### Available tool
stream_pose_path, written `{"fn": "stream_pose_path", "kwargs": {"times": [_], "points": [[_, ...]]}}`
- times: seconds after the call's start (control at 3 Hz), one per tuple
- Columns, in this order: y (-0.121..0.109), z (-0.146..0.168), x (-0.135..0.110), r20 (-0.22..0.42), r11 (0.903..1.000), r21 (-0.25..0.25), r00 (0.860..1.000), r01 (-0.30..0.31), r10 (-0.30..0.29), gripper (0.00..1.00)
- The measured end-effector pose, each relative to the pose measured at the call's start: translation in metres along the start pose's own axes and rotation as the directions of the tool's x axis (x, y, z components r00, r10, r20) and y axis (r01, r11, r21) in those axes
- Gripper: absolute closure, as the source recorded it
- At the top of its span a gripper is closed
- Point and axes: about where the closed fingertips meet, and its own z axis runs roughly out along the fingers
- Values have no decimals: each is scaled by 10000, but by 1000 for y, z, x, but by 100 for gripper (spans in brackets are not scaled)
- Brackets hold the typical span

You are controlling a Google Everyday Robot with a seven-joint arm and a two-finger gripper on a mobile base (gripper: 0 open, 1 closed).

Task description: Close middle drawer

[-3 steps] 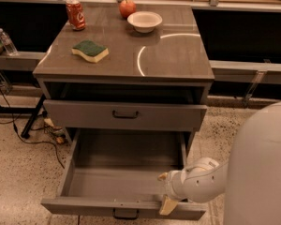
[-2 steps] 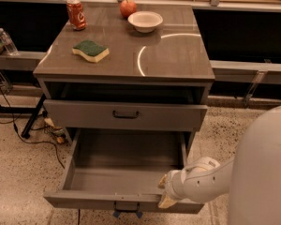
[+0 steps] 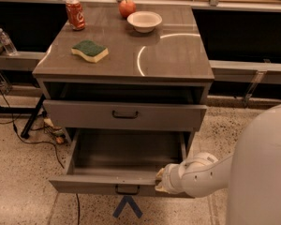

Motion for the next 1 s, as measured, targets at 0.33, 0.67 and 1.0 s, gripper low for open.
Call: {"fn": "stream_pose_path", "kwargs": {"times": [0.33,0.67,1.0], "points": [[0,0,0,5,10000,-5,10000,5,-5,74],[1,-5,1,21,9999,65,9999,-106,106,50],[-1,-18,-1,40,9995,256,9998,-202,201,28]]}}
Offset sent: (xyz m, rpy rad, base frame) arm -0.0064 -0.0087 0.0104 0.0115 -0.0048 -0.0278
